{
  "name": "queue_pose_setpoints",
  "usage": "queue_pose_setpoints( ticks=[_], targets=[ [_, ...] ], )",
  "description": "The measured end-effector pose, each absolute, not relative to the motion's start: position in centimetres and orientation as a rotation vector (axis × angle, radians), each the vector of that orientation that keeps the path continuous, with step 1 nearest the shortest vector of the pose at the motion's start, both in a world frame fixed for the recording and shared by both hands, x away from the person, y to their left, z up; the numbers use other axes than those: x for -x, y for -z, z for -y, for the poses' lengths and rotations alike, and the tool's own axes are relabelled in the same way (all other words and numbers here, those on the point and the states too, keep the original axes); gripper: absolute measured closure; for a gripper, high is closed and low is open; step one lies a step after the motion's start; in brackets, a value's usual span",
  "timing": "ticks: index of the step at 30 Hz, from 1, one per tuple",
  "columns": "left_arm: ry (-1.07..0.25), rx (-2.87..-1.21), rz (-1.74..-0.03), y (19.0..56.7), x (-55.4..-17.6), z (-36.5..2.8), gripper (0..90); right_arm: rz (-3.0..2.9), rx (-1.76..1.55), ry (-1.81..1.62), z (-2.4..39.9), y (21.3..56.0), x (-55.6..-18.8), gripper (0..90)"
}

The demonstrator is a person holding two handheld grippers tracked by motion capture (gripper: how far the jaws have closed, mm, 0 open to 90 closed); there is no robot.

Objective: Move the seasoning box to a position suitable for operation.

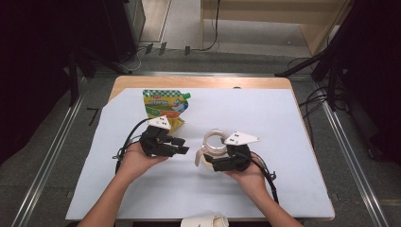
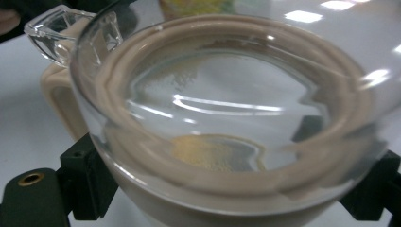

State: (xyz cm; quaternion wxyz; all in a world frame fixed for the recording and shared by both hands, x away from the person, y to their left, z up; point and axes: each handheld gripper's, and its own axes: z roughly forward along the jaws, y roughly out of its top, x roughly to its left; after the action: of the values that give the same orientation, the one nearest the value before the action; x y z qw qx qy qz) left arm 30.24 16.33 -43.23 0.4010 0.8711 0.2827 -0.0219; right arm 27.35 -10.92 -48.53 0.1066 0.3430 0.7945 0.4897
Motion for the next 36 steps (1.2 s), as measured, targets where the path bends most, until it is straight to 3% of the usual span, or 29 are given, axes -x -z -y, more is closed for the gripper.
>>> queue_pose_setpoints(
  ticks=[9,17,22,23,25,27,36],
  targets=[
    [0.058,-2.213,-0.696,43.3,-30.2,-16.0,61.2,-2.396,-0.827,-1.370,8.8,49.9,-26.6,11.4],
    [0.078,-2.213,-0.652,43.2,-30.1,-15.8,61.5,-2.446,-0.907,-1.369,9.7,49.4,-26.5,3.8],
    [0.096,-2.212,-0.653,43.4,-30.3,-15.8,62.7,-2.538,-1.004,-1.332,11.3,48.7,-25.7,5.2],
    [0.108,-2.202,-0.663,43.4,-30.5,-15.8,62.8,-2.565,-1.020,-1.328,12.2,48.6,-25.1,13.7],
    [0.124,-2.197,-0.660,43.5,-30.6,-15.7,63.7,-2.559,-1.027,-1.316,12.6,48.4,-24.8,16.2],
    [0.167,-2.201,-0.637,43.3,-30.6,-15.5,71.1,-2.549,-0.990,-1.332,13.4,47.6,-24.7,25.4],
    [0.176,-2.246,-0.617,43.0,-30.1,-14.9,75.9,-2.491,-0.968,-1.388,15.4,45.7,-24.9,39.0]
  ],
)
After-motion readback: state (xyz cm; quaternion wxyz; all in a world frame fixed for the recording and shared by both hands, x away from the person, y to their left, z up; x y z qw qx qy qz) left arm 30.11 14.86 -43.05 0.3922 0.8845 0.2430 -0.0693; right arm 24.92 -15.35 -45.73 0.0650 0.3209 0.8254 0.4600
